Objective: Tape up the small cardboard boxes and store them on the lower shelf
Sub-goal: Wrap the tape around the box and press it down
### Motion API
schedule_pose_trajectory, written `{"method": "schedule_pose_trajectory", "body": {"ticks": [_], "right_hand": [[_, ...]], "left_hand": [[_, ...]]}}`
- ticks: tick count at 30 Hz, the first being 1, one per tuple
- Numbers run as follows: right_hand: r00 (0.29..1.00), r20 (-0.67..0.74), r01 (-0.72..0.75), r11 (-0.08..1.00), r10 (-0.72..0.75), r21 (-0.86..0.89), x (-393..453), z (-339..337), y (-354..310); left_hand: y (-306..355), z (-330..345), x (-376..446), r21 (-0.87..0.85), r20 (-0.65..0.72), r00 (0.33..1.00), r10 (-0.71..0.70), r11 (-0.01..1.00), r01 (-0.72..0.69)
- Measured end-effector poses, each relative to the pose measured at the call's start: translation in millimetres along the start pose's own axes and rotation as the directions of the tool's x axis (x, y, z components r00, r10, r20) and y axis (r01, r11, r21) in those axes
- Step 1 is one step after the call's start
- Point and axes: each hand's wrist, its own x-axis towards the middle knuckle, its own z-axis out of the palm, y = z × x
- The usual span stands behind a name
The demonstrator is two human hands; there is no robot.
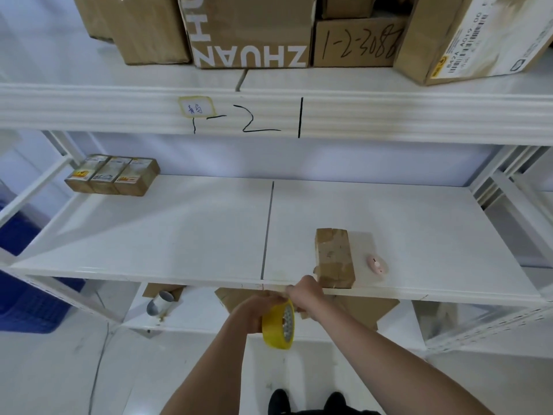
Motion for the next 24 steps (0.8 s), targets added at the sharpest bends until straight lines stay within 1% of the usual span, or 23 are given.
{"method": "schedule_pose_trajectory", "body": {"ticks": [1, 3, 5, 7, 10, 13, 16, 19, 22, 24], "right_hand": [[1.000, -0.002, -0.027, 0.999, 0.027, 0.037, 1.6, 3.2, -0.8], [0.995, 0.028, -0.097, 0.981, 0.093, 0.167, 3.7, 9.0, -4.3], [0.985, 0.055, -0.175, 0.936, 0.166, 0.307, 6.5, 11.2, -10.2], [0.965, 0.051, -0.257, 0.884, 0.258, 0.391, 9.3, 12.0, -16.8], [0.935, 0.067, -0.346, 0.856, 0.347, 0.384, 9.8, 13.1, -22.3], [0.929, 0.037, -0.351, 0.846, 0.367, 0.401, 10.0, 16.3, -28.5], [0.941, -0.094, -0.292, 0.921, 0.324, 0.259, 4.4, 18.2, -37.9], [0.967, -0.188, -0.154, 0.981, 0.174, 0.116, 2.5, 22.1, -40.7], [0.964, -0.262, -0.064, 0.997, 0.050, -0.048, 2.2, 26.6, -40.9], [0.961, -0.274, -0.005, 0.990, -0.034, -0.143, -0.3, 27.4, -44.9]], "left_hand": [[0.4, -2.2, -1.3, -0.002, 0.001, 1.000, -0.003, 1.000, 0.003], [0.6, -5.2, -1.9, -0.028, 0.019, 1.000, -0.022, 0.999, 0.022], [2.3, -6.2, -3.6, -0.079, 0.068, 0.995, -0.078, 0.993, 0.083], [5.5, -6.8, -1.9, -0.110, 0.074, 0.993, -0.087, 0.989, 0.095], [12.6, -6.0, -1.3, -0.049, 0.022, 0.997, -0.069, 0.996, 0.070], [17.0, -6.9, -3.1, -0.019, 0.032, 0.993, -0.111, 0.994, 0.112], [15.7, -11.0, -3.6, -0.075, 0.066, 0.989, -0.135, 0.987, 0.140], [11.6, -14.5, -2.3, -0.194, 0.106, 0.986, -0.132, 0.969, 0.150], [7.8, -20.4, -1.7, -0.267, 0.147, 0.982, -0.114, 0.952, 0.151], [5.6, -23.9, -1.0, -0.303, 0.164, 0.981, -0.100, 0.942, 0.147]]}}
